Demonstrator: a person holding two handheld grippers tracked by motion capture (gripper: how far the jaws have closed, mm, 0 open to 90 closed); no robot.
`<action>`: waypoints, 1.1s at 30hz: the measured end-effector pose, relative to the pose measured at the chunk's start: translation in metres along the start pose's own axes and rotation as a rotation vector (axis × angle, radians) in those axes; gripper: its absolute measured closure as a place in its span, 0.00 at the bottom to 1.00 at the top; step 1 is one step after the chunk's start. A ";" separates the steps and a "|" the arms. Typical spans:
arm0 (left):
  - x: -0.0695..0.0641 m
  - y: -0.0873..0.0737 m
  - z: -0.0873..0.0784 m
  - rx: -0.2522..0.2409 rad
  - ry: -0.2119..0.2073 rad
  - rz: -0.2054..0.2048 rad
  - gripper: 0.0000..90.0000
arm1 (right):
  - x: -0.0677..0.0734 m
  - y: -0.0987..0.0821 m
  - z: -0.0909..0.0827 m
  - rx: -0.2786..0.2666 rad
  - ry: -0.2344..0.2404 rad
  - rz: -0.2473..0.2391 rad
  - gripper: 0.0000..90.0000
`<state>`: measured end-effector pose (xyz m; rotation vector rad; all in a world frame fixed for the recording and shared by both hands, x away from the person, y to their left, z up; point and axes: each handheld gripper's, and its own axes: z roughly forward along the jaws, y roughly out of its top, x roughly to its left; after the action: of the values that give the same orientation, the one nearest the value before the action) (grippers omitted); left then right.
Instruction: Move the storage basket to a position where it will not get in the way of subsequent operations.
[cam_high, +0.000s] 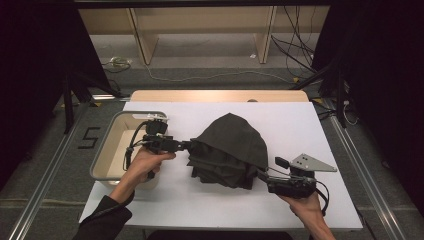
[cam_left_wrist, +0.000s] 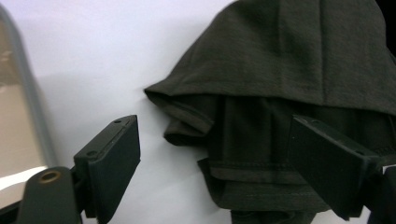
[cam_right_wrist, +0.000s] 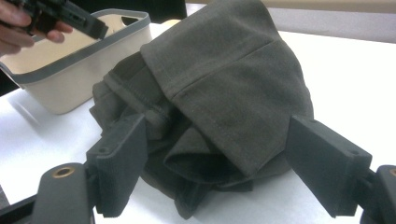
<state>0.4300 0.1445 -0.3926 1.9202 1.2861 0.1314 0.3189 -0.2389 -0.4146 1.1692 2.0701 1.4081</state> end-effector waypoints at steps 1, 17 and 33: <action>-0.002 -0.001 0.001 0.005 -0.005 0.008 0.19 | -0.001 0.000 0.001 0.000 -0.001 0.000 0.25; -0.017 -0.013 0.023 0.046 -0.051 0.020 0.19 | -0.001 0.005 0.023 0.023 0.011 0.000 0.25; -0.031 -0.027 0.046 0.106 -0.043 0.062 0.18 | -0.005 0.007 0.039 0.044 0.019 0.014 0.25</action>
<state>0.4179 0.0975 -0.4317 2.0430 1.2276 0.0539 0.3513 -0.2191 -0.4252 1.1951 2.1195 1.3916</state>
